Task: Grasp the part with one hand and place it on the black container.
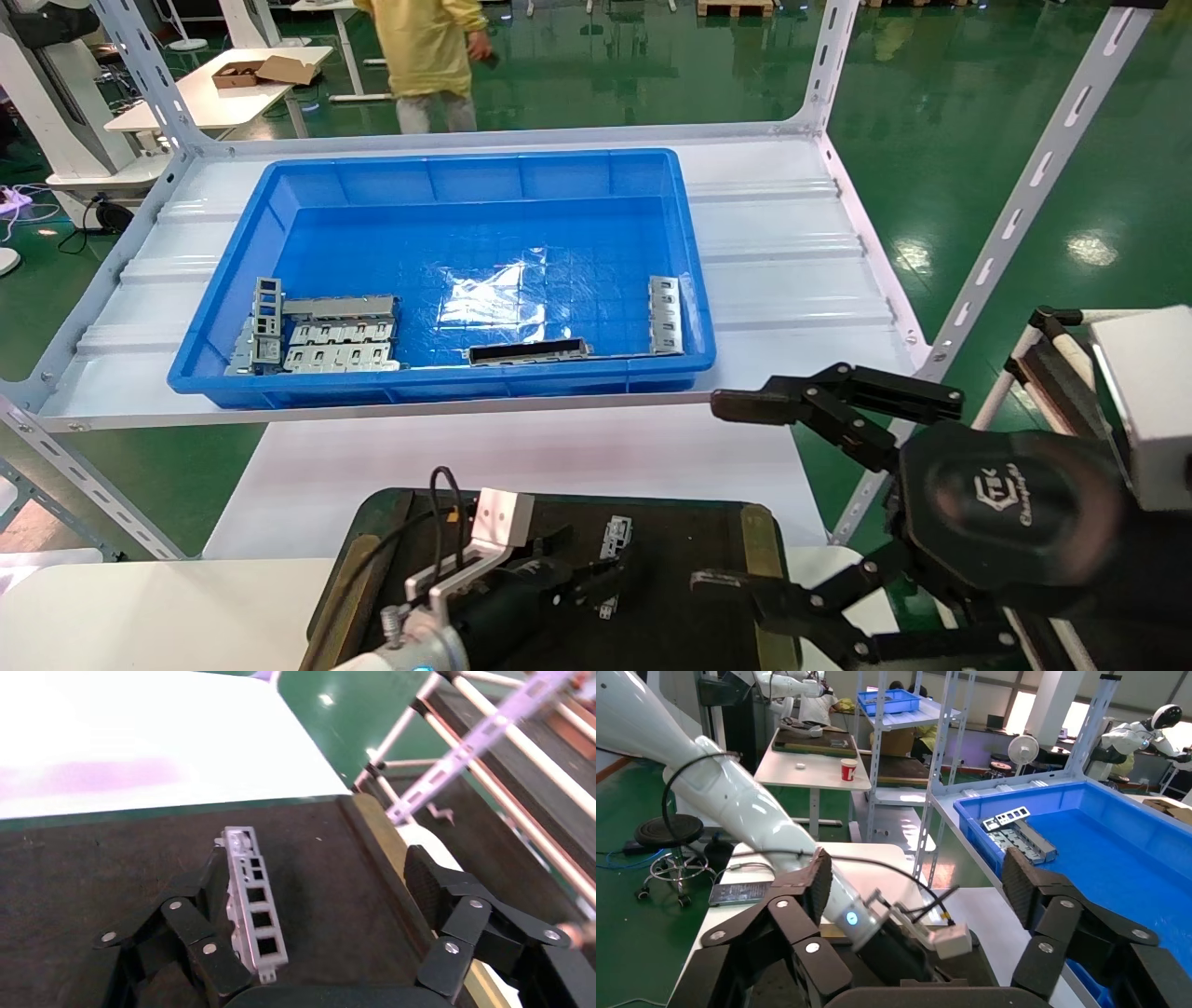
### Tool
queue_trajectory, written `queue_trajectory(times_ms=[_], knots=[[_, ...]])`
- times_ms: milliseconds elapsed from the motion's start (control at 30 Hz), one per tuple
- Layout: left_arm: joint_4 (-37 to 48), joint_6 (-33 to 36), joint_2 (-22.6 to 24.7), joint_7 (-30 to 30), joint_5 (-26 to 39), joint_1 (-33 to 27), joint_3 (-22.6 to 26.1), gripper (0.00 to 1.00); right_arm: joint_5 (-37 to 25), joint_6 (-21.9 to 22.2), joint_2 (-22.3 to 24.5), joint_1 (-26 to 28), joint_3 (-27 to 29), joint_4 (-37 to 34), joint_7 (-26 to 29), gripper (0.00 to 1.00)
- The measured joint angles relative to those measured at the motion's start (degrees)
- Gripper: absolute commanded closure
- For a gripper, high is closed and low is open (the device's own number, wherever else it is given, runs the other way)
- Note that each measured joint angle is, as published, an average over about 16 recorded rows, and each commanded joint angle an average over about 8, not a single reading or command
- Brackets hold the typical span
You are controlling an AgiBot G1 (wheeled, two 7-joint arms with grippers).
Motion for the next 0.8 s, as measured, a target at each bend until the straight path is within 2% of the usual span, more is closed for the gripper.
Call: queue_trajectory(times_ms=[400,800], knots=[[-7.4,14.3,-11.5,7.9,-2.7,-0.5,-6.5,0.00,0.0,0.0,0.0,0.0,0.0,0.0,0.0,0.00],[-6.8,34.6,-19.2,24.1,-17.0,0.2,-18.3,0.00,0.0,0.0,0.0,0.0,0.0,0.0,0.0,0.00]])
